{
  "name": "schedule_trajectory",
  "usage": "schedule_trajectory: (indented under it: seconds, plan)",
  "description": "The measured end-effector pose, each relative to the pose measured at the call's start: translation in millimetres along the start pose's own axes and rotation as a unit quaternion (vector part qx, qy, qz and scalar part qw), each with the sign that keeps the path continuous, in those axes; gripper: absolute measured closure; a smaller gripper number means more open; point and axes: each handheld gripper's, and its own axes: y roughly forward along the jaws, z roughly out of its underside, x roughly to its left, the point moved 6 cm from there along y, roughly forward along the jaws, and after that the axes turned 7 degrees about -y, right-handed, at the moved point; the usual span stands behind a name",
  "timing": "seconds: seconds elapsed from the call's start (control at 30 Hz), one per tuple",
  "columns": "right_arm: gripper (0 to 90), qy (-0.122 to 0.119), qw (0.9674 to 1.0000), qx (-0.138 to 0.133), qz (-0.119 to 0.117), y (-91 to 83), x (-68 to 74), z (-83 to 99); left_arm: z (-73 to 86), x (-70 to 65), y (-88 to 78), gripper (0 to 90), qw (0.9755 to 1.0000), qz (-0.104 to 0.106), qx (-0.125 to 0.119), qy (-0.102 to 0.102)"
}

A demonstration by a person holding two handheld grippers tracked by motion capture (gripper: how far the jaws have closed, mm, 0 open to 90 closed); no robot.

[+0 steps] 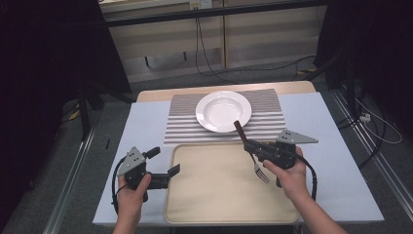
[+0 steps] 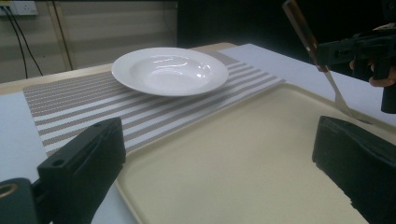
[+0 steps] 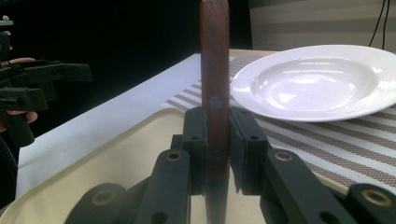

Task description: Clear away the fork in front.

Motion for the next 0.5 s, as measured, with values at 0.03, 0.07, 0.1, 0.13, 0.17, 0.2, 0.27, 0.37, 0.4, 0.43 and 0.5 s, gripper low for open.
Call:
schedule_trajectory:
  seconds: [0.03, 0.07, 0.1, 0.13, 0.17, 0.2, 0.27, 0.37, 0.4, 0.43, 0.5]
  plan:
    - [78.1, 0.0, 1.0, 0.001, -0.001, 1.2, 0.8, 0.3, -1.4, -1.3, 1.2, 2.8, 1.0, 0.002, 0.0, -0.004]
    - [78.1, 0.002, 1.0, -0.001, -0.004, 2.6, 2.0, 0.2, -2.3, -2.0, 1.9, 2.8, 1.0, 0.002, 0.0, -0.004]
    - [78.1, 0.004, 1.0, -0.001, -0.006, 3.4, 3.0, 0.1, -3.4, -3.1, 2.9, 2.9, 1.0, 0.003, 0.001, -0.006]
    - [78.1, 0.004, 1.0, -0.001, -0.006, 4.2, 4.1, -0.3, -4.5, -4.1, 4.0, 2.8, 1.0, 0.004, 0.001, -0.005]
    - [78.1, 0.002, 1.0, -0.002, -0.007, 4.8, 5.3, -0.7, -5.4, -5.1, 5.3, 2.8, 1.0, 0.005, 0.002, -0.004]
    - [78.1, 0.003, 0.9999, -0.002, -0.012, 5.7, 6.9, -0.9, -6.2, -6.1, 6.6, 2.9, 1.0, 0.007, 0.003, -0.005]
    - [78.1, 0.001, 0.9999, -0.003, -0.013, 7.3, 9.2, -1.0, -8.0, -8.9, 9.4, 2.9, 0.9999, 0.013, 0.003, -0.008]
    - [78.1, -0.002, 0.9999, -0.001, -0.017, 9.5, 12.1, -0.7, -11.5, -11.6, 13.0, 2.8, 0.9998, 0.018, 0.002, -0.006]
    - [78.0, -0.003, 0.9998, -0.001, -0.019, 10.2, 12.9, -0.6, -12.8, -12.4, 14.4, 2.7, 0.9998, 0.021, 0.0, -0.005]
    - [78.1, -0.003, 0.9998, -0.002, -0.02, 10.6, 13.7, -0.5, -14.1, -13.1, 15.9, 2.7, 0.9998, 0.021, -0.001, -0.005]
    - [78.1, -0.006, 0.9997, -0.001, -0.023, 11.5, 15.9, -0.1, -16.3, -14.6, 19.2, 2.6, 0.9997, 0.022, -0.002, -0.006]
